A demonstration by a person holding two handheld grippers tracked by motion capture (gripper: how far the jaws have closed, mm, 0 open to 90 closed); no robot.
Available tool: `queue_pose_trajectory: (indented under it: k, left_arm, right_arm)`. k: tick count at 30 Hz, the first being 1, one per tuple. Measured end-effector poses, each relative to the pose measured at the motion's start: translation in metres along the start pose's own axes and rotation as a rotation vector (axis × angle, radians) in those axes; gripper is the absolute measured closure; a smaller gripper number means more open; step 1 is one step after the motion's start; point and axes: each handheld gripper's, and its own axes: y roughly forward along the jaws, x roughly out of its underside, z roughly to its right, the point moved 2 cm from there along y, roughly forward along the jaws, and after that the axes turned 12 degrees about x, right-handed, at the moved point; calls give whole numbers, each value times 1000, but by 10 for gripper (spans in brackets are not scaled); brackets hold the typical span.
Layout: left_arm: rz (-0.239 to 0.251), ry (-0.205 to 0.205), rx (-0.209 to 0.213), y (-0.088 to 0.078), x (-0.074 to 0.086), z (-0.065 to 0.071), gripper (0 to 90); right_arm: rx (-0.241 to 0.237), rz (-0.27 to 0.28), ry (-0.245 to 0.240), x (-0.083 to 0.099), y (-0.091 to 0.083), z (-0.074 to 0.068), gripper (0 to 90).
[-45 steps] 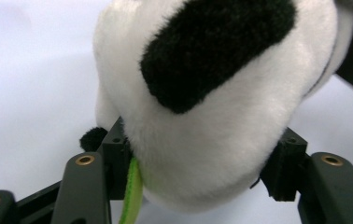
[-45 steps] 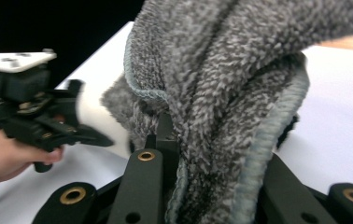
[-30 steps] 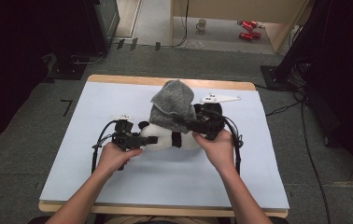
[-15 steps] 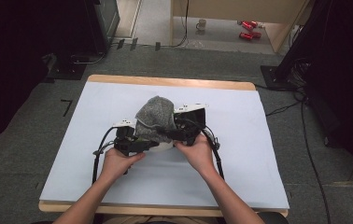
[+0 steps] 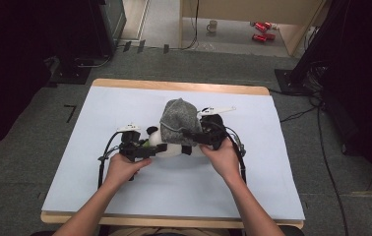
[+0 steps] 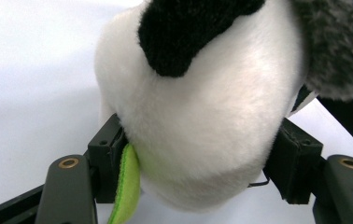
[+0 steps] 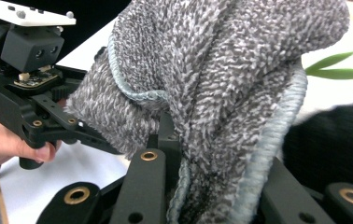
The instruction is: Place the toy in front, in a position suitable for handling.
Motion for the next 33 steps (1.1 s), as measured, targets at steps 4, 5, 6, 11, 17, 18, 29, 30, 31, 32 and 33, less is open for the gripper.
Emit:
queue_pose_trajectory:
  k: [4, 5, 6, 11, 17, 18, 29, 30, 31, 32, 33]
  left_arm:
    - [9, -16, 5, 1, -3, -3, 326]
    - [8, -21, 8, 1, -4, -4, 326]
    - [11, -27, 8, 1, -4, -4, 325]
    - [27, -53, 20, 2, -6, -8, 323]
    - [24, -47, 17, 2, -5, -8, 321]
    - [24, -45, 16, 2, -5, -8, 321]
    - [43, -24, -13, 3, 2, -2, 311]
    - [41, -19, -18, 3, 3, 0, 311]
    - [42, -11, -26, 3, 4, 2, 310]
    - [43, -9, -32, 3, 4, 4, 310]
    - [44, -6, -39, 4, 5, 6, 310]
  right_arm:
    - [22, 20, 39, 1, -12, 15, 780]
    - [26, 27, 54, 1, -15, 20, 780]
    - [33, 34, 74, 2, -19, 26, 780]
    - [89, 56, 140, 7, -33, 52, 772]
    - [151, 53, 184, 12, -39, 72, 772]
    - [175, 49, 169, 11, -41, 72, 775]
    - [-66, 148, 139, -18, -50, 19, 776]
    - [-89, 143, 131, -19, -46, 12, 776]
    - [-106, 139, 118, -20, -41, 4, 775]
    - [-116, 131, 101, -20, -36, -3, 776]
    - [-119, 123, 81, -20, -30, -9, 776]
